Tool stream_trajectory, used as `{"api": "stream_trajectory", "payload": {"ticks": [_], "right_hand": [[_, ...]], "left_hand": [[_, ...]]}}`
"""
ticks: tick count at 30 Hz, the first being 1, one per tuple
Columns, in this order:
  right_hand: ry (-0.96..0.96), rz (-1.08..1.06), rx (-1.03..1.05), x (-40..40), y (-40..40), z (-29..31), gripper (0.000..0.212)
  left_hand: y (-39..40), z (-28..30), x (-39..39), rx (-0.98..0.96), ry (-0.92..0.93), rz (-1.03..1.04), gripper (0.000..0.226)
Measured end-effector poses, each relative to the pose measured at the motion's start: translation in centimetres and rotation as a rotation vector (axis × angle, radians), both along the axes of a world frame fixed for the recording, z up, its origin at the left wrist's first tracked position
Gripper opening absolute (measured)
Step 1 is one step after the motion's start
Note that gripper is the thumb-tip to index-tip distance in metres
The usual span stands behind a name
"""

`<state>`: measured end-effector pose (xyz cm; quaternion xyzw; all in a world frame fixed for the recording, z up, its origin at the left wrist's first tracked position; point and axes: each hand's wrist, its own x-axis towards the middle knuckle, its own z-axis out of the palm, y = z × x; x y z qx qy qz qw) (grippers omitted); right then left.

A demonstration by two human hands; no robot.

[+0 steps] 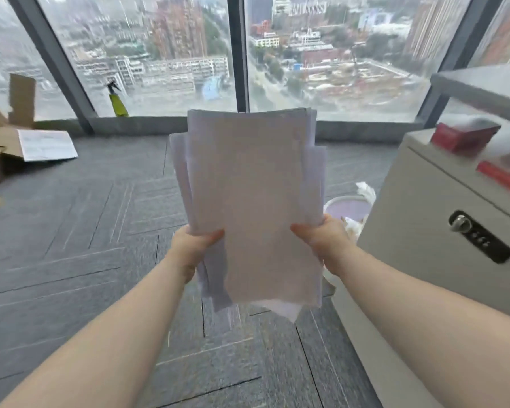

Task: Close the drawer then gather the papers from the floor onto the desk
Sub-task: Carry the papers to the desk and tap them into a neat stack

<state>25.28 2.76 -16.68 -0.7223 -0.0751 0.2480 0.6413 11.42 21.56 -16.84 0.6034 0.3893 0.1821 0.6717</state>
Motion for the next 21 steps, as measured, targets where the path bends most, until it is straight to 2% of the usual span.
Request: {"api": "stream_trajectory", "payload": {"ticks": [3,6,9,12,15,18,21], "right_hand": [[-0.111,0.003,0.010,-0.5,-0.7,8.0,0.011],[-0.232,-0.014,0.064,-1.4,-2.6,16.1,0.016],[-0.347,-0.034,0.113,-2.6,-6.0,24.1,0.014],[-0.444,-0.108,0.154,-3.8,-10.9,30.8,0.042],[-0.530,-0.201,0.187,-4.4,-17.1,35.5,0.037],[-0.570,-0.313,0.234,-4.7,-23.9,38.8,0.041],[-0.613,-0.415,0.239,-5.0,-31.1,40.7,0.035]], "left_hand": [[-0.5,7.3,-0.3,0.044,-0.094,-0.008,0.015],[-2.2,14.7,-0.9,0.085,-0.199,-0.014,0.029],[-5.3,21.9,-1.2,0.112,-0.340,-0.042,0.033],[-9.9,27.8,-1.3,0.138,-0.478,-0.069,0.035],[-15.3,32.2,-0.5,0.129,-0.581,-0.156,0.030],[-21.1,35.4,1.2,0.098,-0.647,-0.232,0.037],[-27.5,37.4,2.7,0.089,-0.681,-0.324,0.023]]}}
